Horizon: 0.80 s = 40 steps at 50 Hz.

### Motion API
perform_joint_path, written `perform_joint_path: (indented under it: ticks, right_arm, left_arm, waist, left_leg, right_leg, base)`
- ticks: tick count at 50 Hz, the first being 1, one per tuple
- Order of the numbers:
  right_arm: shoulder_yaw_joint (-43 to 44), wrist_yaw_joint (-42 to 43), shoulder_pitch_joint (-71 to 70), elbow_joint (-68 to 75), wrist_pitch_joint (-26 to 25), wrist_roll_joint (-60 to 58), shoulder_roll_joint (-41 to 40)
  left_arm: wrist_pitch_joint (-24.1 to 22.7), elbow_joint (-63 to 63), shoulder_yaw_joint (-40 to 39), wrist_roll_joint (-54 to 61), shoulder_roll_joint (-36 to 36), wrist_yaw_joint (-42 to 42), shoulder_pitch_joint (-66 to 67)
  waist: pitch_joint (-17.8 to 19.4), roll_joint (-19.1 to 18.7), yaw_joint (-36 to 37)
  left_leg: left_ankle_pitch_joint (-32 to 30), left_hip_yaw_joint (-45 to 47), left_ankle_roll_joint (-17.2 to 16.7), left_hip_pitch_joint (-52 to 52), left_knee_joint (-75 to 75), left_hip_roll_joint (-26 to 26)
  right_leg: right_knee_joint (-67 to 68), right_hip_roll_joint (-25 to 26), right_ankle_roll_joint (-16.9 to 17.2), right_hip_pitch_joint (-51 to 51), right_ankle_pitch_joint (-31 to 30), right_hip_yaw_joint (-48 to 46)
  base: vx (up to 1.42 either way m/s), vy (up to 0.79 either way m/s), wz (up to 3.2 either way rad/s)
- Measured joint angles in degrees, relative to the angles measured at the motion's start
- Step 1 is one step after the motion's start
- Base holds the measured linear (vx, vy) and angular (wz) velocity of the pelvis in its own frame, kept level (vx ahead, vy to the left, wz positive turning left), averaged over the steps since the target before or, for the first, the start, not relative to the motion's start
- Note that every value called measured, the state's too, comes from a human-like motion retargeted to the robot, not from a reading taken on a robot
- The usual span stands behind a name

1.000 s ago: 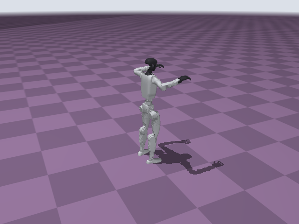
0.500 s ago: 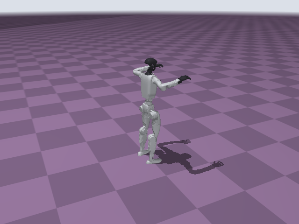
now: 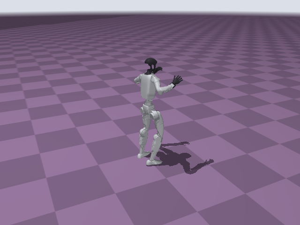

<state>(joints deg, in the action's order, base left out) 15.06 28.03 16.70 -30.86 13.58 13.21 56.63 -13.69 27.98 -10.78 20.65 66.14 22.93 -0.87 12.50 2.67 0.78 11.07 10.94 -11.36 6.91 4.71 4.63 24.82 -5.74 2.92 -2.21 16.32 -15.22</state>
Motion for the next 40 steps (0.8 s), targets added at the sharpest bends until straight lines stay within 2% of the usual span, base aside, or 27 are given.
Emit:
perform_joint_path:
  ticks: [3, 6, 10, 15, 18, 20, 22, 25, 27, 29, 30, 32, 33, 35, 37, 38, 40]
  right_arm:
    - [-4.8, -2.3, 0.3, 1.1, -0.3, -3.2, -4.5]
    - [-5.8, -3.3, 4.1, -0.2, 0.2, -3.4, -7.7]
    - [-9.4, -4.3, 8.5, -2.1, -0.1, 3.7, -11.4]
    - [-15.7, -6.6, 8.2, 0.5, -1.9, 9.6, -16.8]
    - [-20.9, -8.9, 2.6, 7.7, -3.4, 10.0, -23.7]
    - [-24.4, -8.2, -1.9, 13.5, -3.9, 11.6, -29.2]
    - [-26.4, -6.2, -7.7, 19.7, -2.9, 9.6, -32.7]
    - [-30.3, 2.2, -19.1, 26.2, -0.5, 4.9, -34.6]
    - [-33.3, 4.5, -30.7, 26.6, 0.9, 3.9, -33.1]
    - [-34.6, 3.3, -43.4, 21.8, 1.7, 6.4, -30.5]
    - [-34.5, 2.6, -49.5, 18.0, 2.0, 7.2, -29.1]
    - [-31.9, 2.5, -57.2, 8.5, 2.4, 4.7, -27.5]
    - [-30.3, 3.1, -58.7, 3.9, 2.2, 2.5, -27.2]
    - [-28.1, 4.6, -57.3, -4.3, 2.0, -1.1, -26.9]
    - [-27.4, 3.3, -50.9, -11.0, 1.9, -1.6, -27.2]
    - [-27.9, 1.3, -47.8, -13.8, 1.6, -1.3, -27.5]
    - [-29.7, -3.6, -37.3, -18.9, 2.2, 0.7, -29.1]
  left_arm:
    - [-0.5, 1.7, 5.0, 0.5, -5.2, 2.1, -3.5]
    - [-0.6, 5.1, 6.2, -1.1, -6.2, 1.6, -3.5]
    - [-1.5, 10.5, 6.7, 4.6, -7.5, 0.6, -1.0]
    - [-2.5, 11.9, 8.3, 14.4, -16.8, -0.5, 3.5]
    - [-0.4, 6.3, 10.3, 14.1, -25.7, -2.2, 5.6]
    - [2.0, -0.7, 12.8, 12.3, -32.5, -3.4, 6.2]
    - [3.4, -10.2, 15.3, 8.0, -39.3, -3.6, 5.8]
    - [0.9, -21.6, 19.6, 5.8, -49.0, 2.5, 6.0]
    - [-1.7, -22.7, 21.8, 10.0, -50.6, 5.0, 9.4]
    - [-2.2, -20.2, 21.7, 11.8, -46.6, 3.7, 15.7]
    - [-1.8, -18.2, 20.9, 12.0, -43.3, 2.4, 19.6]
    - [-1.0, -12.5, 18.6, 13.0, -35.1, -0.2, 29.2]
    - [-0.9, -9.5, 17.6, 13.7, -31.4, -1.3, 34.1]
    - [-1.4, -4.5, 16.1, 14.0, -25.9, -2.8, 42.7]
    - [-1.0, -0.9, 14.5, 13.7, -24.3, -5.2, 48.8]
    - [-0.2, 0.4, 13.5, 13.6, -24.9, -6.6, 50.5]
    - [2.0, 2.5, 13.2, 13.6, -27.5, -9.1, 54.4]
  waist:
    - [0.2, -0.5, -1.3]
    - [-0.6, -0.8, -2.5]
    - [-2.6, 0.1, -2.8]
    - [-5.1, 0.8, -0.2]
    - [-5.3, 1.4, 3.1]
    - [-4.8, 2.4, 5.5]
    - [-2.3, 1.4, 7.4]
    - [6.9, -2.4, 9.2]
    - [12.9, -4.7, 8.6]
    - [14.8, -4.8, 8.8]
    - [14.4, -4.1, 9.2]
    - [10.5, -2.4, 10.6]
    - [8.0, -1.7, 11.3]
    - [2.7, 0.1, 12.4]
    - [-1.7, 1.6, 13.1]
    - [-2.6, 1.5, 13.3]
    - [-5.9, -0.9, 14.1]
  left_leg:
    - [0.1, -0.4, 0.0, 0.5, 0.1, 1.1]
    - [0.3, -0.7, 0.7, 0.3, 0.7, 1.0]
    - [0.8, 0.4, 2.7, -0.5, 1.9, -1.1]
    - [0.9, 4.3, 5.1, -3.2, 5.4, -3.5]
    - [-1.3, 7.0, 7.9, -6.9, 11.0, -4.3]
    - [-4.0, 8.3, 12.6, -13.9, 22.8, -4.3]
    - [-3.4, 7.1, 14.7, -25.6, 44.4, -2.0]
    - [5.3, 4.2, 12.7, -37.9, 75.3, 1.1]
    - [10.2, 3.1, 11.3, -45.4, 93.0, 4.9]
    - [12.7, 2.0, 10.3, -55.5, 106.4, 7.6]
    - [13.5, 1.8, 10.5, -60.7, 111.3, 8.0]
    - [13.1, 1.6, 11.7, -67.4, 114.1, 6.6]
    - [12.1, 1.4, 12.5, -68.5, 113.0, 5.7]
    - [8.3, 2.2, 14.5, -66.0, 106.4, 3.7]
    - [1.7, 4.0, 15.8, -57.2, 92.9, 1.5]
    - [-2.3, 4.6, 15.8, -50.9, 84.2, 0.6]
    - [-11.0, 3.9, 13.9, -35.5, 62.6, -0.6]
  right_leg:
    - [7.0, 0.6, -2.1, -2.2, 2.9, 0.0]
    - [7.2, 1.6, -2.9, -1.7, 2.3, 1.8]
    - [-1.1, 2.1, -1.5, 1.5, -0.2, 6.6]
    - [-13.1, 0.0, 0.9, 5.8, 3.6, 7.3]
    - [-18.1, -1.6, 1.8, 6.4, 1.2, 9.7]
    - [-20.3, -3.9, 2.5, 6.1, -0.8, 10.9]
    - [-21.6, -5.0, 2.7, 6.6, -1.3, 11.0]
    - [-19.5, -5.3, 1.9, 10.4, 1.0, 11.4]
    - [-11.2, -4.6, -0.1, 9.0, 4.6, 12.1]
    - [1.3, -4.9, -1.9, 2.1, 9.9, 13.5]
    - [6.9, -5.8, -2.3, -1.8, 12.1, 14.3]
    - [6.6, -7.4, -2.2, -4.3, 10.9, 13.5]
    - [2.3, -7.8, -1.8, -3.1, 7.9, 12.1]
    - [-10.2, -8.4, -0.1, 1.8, -3.1, 9.2]
    - [-19.4, -8.9, 2.1, 5.5, -17.3, 8.2]
    - [-21.1, -8.7, 2.7, 6.4, -22.4, 8.8]
    - [-16.2, -6.3, 1.4, 6.0, -23.7, 11.2]
  base:
    - [0.04, 0.0, 0.06]
    - [0.09, -0.02, 0.04]
    - [0.1, -0.04, -0.26]
    - [0.07, -0.08, -0.69]
    - [-0.05, -0.13, -0.8]
    - [-0.17, -0.15, -0.49]
    - [-0.2, -0.1, -0.17]
    - [-0.19, -0.04, -0.22]
    - [-0.21, -0.04, -0.25]
    - [-0.11, -0.04, -0.14]
    - [0.03, -0.02, 0.19]
    - [0.15, -0.01, 0.64]
    - [0.24, 0.0, 0.94]
    - [0.29, 0.01, 0.96]
    - [0.3, 0.08, 0.41]
    - [0.29, 0.15, -0.33]
    - [0.3, 0.19, -0.96]
